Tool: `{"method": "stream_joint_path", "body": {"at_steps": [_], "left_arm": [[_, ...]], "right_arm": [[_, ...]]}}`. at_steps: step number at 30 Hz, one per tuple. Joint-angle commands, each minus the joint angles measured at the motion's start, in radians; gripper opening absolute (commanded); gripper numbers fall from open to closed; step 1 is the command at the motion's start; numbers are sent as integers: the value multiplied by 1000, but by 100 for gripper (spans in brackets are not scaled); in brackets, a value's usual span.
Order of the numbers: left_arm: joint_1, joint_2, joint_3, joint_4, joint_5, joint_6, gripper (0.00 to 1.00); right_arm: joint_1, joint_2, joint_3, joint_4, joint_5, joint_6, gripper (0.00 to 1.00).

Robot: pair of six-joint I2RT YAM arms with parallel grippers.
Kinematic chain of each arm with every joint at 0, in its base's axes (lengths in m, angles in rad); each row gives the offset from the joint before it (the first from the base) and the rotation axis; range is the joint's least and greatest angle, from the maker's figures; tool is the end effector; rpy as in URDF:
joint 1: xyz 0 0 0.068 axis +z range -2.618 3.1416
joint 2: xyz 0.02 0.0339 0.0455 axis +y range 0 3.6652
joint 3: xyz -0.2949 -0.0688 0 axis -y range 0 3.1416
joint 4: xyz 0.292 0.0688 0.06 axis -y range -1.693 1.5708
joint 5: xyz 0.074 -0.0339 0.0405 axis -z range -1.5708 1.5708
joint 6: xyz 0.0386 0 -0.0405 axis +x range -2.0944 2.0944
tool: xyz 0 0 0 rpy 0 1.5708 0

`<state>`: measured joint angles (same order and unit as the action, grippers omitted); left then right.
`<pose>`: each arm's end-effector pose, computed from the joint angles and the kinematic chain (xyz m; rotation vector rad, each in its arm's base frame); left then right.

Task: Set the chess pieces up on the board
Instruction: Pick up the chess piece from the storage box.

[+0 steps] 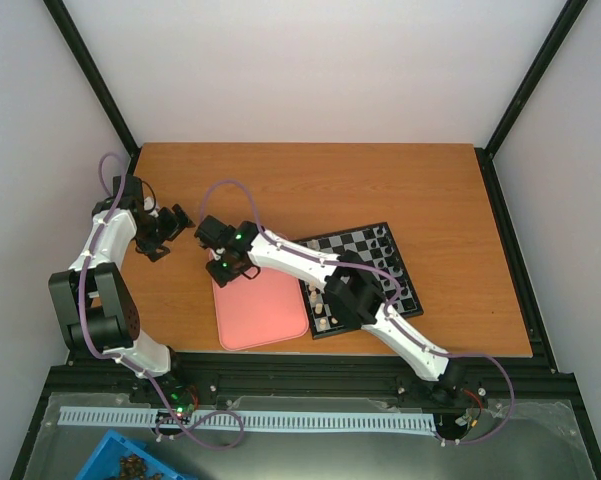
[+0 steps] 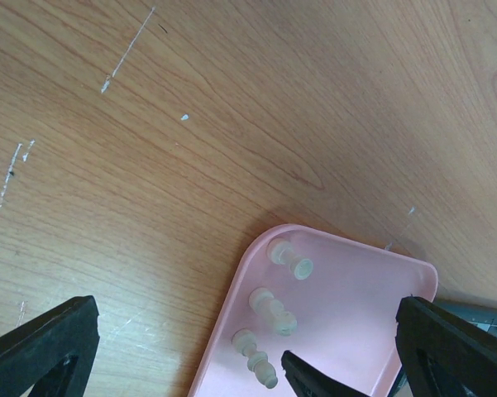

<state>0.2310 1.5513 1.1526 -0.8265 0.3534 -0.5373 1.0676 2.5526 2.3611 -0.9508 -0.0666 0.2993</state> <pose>0.3379 0.0657 0.2466 -0.9686 2.6290 -0.5688 0.2919 0.5357 0.1783 -1.0738 2.6020 0.4595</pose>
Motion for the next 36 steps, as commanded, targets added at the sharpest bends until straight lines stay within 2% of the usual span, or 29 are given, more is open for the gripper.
{"method": "stream_joint_path", "body": {"at_steps": [1, 6, 20, 23, 29, 32, 36], "left_arm": [[4, 6, 18, 13, -4, 16, 100], [4, 9, 18, 15, -2, 16, 100], [5, 18, 16, 17, 4, 17, 100], [4, 20, 15, 17, 7, 17, 100], [4, 22, 19, 17, 12, 16, 100], [4, 23, 24, 12, 14, 17, 100], [4, 15, 23, 12, 14, 17, 100]], "right_arm": [[-7, 14, 35, 56, 40, 13, 50], [-27, 29, 46, 62, 23, 17, 40], [-41, 58, 71, 73, -35, 1, 28], [-43, 55, 73, 69, -32, 3, 17], [-42, 12, 63, 30, -9, 2, 8], [-42, -70, -6, 19, 20, 7, 6], [-50, -263, -247, 79, 83, 15, 6]]}}
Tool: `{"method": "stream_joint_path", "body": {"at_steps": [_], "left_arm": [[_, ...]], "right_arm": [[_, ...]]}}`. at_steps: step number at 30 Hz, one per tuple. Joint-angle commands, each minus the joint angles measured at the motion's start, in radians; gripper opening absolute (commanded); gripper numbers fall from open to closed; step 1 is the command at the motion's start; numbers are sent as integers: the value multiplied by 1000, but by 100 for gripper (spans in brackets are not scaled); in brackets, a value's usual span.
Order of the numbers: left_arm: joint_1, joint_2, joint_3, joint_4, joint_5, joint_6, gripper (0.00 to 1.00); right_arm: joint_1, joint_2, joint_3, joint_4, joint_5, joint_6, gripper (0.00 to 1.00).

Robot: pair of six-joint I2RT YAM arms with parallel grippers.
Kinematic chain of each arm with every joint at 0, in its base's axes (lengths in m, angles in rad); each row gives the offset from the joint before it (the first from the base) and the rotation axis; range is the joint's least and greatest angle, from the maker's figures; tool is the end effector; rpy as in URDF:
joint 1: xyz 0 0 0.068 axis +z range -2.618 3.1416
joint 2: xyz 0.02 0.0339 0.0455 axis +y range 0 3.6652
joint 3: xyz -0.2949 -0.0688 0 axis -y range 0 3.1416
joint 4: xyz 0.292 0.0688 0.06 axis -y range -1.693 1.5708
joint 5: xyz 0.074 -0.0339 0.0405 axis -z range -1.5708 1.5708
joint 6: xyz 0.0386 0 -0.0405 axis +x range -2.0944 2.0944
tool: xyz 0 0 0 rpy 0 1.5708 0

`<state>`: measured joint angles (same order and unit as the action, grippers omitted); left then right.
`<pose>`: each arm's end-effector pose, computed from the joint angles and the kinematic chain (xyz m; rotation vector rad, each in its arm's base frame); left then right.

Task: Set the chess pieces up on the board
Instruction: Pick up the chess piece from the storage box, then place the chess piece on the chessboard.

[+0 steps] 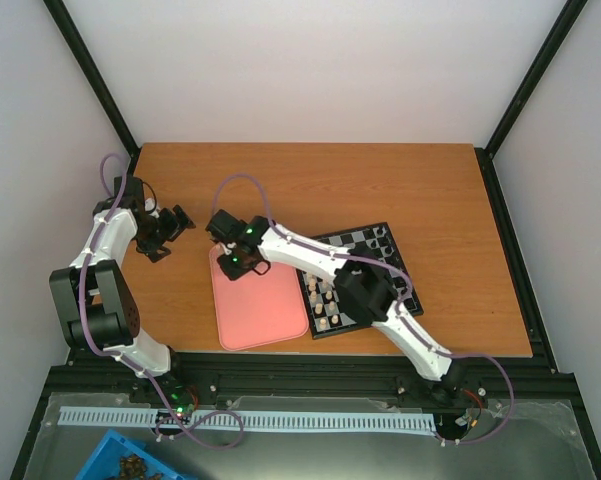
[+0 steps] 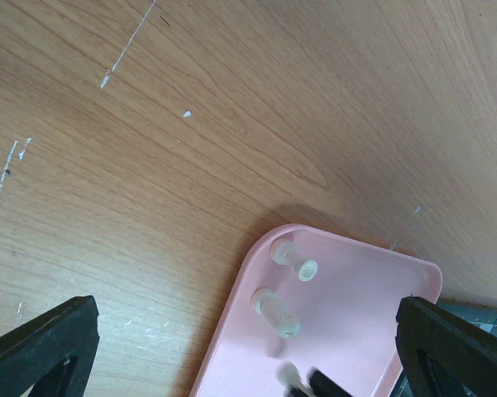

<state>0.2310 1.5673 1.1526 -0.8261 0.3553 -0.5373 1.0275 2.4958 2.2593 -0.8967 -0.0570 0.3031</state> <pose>0.3400 0.0662 0.2414 -0.9773 2.6422 -0.5712 0.3089 0.5157 0.1790 -1.0079 2.6100 0.4468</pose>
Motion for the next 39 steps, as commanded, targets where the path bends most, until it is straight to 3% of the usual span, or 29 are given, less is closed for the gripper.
{"method": "stream_joint_path", "body": {"at_steps": [1, 8, 15, 39], "left_arm": [[4, -4, 22, 11, 12, 17, 100], [4, -8, 11, 20, 12, 16, 100], [4, -5, 7, 23, 4, 18, 100], [4, 5, 9, 25, 1, 22, 100]], "right_arm": [[-16, -265, -201, 33, 90, 16, 6], [-95, -489, -505, 53, 165, 37, 6], [-177, -577, -712, 115, 158, 39, 6], [-196, -509, -745, 138, 155, 27, 7]]}}
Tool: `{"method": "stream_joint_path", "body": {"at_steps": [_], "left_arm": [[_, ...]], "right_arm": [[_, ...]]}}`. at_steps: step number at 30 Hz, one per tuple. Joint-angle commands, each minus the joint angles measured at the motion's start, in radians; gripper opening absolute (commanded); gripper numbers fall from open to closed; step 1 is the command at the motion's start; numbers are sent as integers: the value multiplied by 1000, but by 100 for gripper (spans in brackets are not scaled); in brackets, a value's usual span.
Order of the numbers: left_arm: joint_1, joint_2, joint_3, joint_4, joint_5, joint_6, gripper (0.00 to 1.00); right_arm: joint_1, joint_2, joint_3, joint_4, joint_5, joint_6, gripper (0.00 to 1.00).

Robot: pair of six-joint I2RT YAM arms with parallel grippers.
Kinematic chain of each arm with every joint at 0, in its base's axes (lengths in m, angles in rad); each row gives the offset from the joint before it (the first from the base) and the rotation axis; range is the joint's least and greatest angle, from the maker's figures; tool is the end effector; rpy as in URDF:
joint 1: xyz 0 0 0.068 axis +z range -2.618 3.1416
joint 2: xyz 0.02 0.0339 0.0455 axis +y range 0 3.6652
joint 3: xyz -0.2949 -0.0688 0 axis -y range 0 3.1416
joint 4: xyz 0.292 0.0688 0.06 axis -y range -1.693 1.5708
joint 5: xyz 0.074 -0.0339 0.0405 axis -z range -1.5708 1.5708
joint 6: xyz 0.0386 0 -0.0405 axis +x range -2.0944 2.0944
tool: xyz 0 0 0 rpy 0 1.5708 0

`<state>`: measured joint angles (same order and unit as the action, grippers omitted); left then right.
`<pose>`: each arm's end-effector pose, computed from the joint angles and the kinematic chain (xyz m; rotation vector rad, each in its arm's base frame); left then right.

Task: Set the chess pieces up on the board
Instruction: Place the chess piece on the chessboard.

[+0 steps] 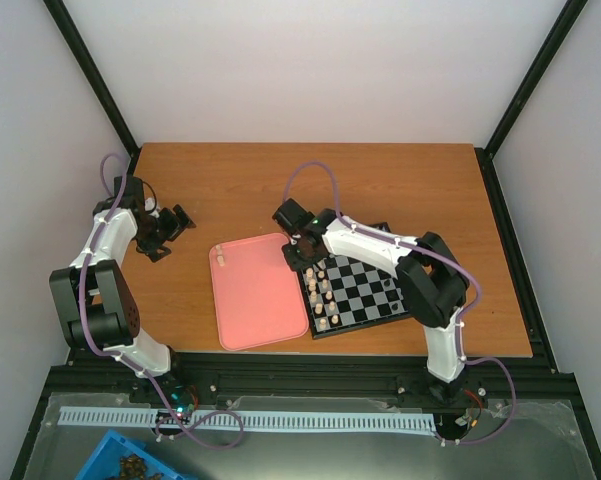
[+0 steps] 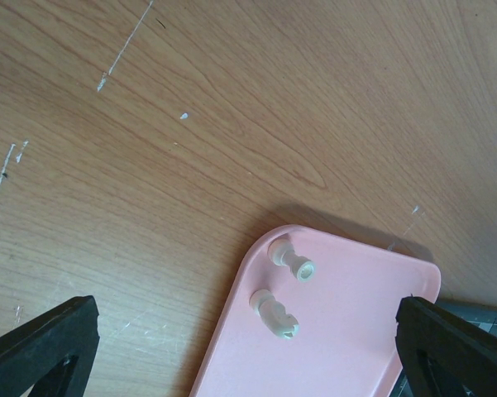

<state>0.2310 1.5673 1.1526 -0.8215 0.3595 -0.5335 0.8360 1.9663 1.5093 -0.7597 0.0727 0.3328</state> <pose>0.3405 0.0661 0.2416 -0.9682 2.6395 -0.5763 0.3112 0.3403 0.2051 -0.6795 2.7167 0.1915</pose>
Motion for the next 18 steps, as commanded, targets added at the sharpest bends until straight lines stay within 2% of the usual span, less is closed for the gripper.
{"method": "stream_joint_path", "body": {"at_steps": [1, 18], "left_arm": [[4, 5, 8, 21, -4, 18, 100], [4, 13, 10, 22, -3, 17, 100]], "right_arm": [[-5, 20, 5, 0, 25, -2, 7], [-6, 53, 18, -16, 56, 5, 8]]}}
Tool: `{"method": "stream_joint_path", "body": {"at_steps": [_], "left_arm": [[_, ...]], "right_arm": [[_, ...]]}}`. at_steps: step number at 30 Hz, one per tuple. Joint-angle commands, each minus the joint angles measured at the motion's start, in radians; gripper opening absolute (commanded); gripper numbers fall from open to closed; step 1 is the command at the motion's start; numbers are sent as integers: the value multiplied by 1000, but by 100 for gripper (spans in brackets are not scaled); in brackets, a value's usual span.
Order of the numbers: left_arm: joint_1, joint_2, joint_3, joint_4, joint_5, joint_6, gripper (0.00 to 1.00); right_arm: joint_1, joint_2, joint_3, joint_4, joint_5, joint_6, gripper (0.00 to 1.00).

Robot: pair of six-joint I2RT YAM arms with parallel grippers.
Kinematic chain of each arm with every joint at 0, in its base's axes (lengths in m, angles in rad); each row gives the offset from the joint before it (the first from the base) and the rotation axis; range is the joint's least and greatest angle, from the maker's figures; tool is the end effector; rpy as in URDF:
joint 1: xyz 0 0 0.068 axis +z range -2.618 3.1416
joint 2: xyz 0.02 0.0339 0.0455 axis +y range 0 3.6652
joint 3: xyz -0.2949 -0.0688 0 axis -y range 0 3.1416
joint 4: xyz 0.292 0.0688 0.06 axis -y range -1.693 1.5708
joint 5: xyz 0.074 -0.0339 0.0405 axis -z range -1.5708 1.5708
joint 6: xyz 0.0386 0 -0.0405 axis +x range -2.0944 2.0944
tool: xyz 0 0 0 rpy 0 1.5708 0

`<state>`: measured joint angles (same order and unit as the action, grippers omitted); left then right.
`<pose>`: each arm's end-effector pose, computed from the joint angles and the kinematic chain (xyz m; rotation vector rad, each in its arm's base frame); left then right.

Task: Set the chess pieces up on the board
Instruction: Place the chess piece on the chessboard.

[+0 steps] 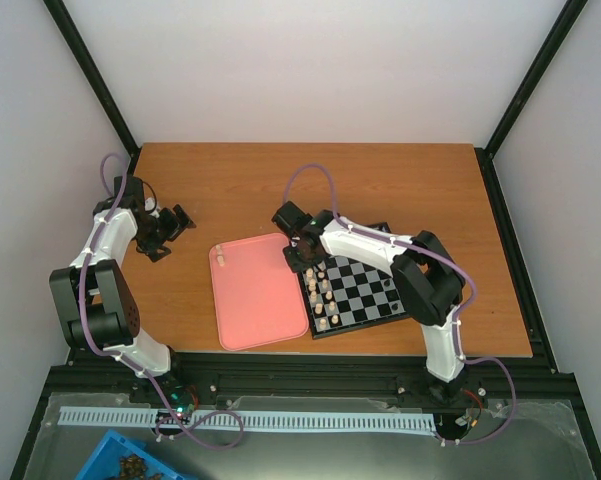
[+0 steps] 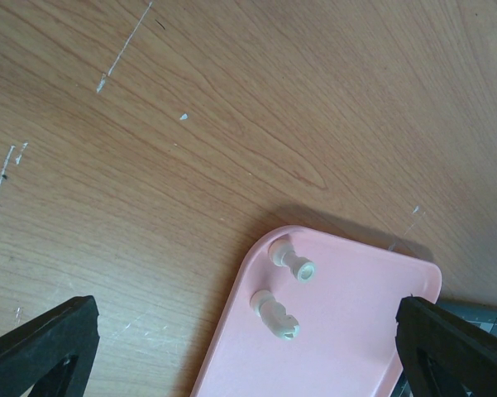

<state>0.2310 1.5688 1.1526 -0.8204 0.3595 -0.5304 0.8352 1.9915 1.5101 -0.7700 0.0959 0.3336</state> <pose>0.3408 0.0662 0.2412 -0.9642 2.6409 -0.5756 0.3130 0.3403 0.1939 -0.6787 2.7368 0.1377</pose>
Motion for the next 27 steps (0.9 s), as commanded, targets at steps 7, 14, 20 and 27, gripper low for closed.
{"method": "stream_joint_path", "body": {"at_steps": [7, 14, 20, 27], "left_arm": [[4, 19, 15, 21, 1, 15, 100], [4, 22, 16, 19, 1, 15, 100], [4, 23, 15, 21, 2, 14, 100], [4, 18, 13, 21, 1, 15, 100]], "right_arm": [[-7, 38, 26, -7, 43, 5, 10], [-8, 34, 25, -21, 56, 3, 10], [-8, 21, 12, -11, 42, -4, 15], [-8, 7, 7, -8, 34, -9, 23]]}}
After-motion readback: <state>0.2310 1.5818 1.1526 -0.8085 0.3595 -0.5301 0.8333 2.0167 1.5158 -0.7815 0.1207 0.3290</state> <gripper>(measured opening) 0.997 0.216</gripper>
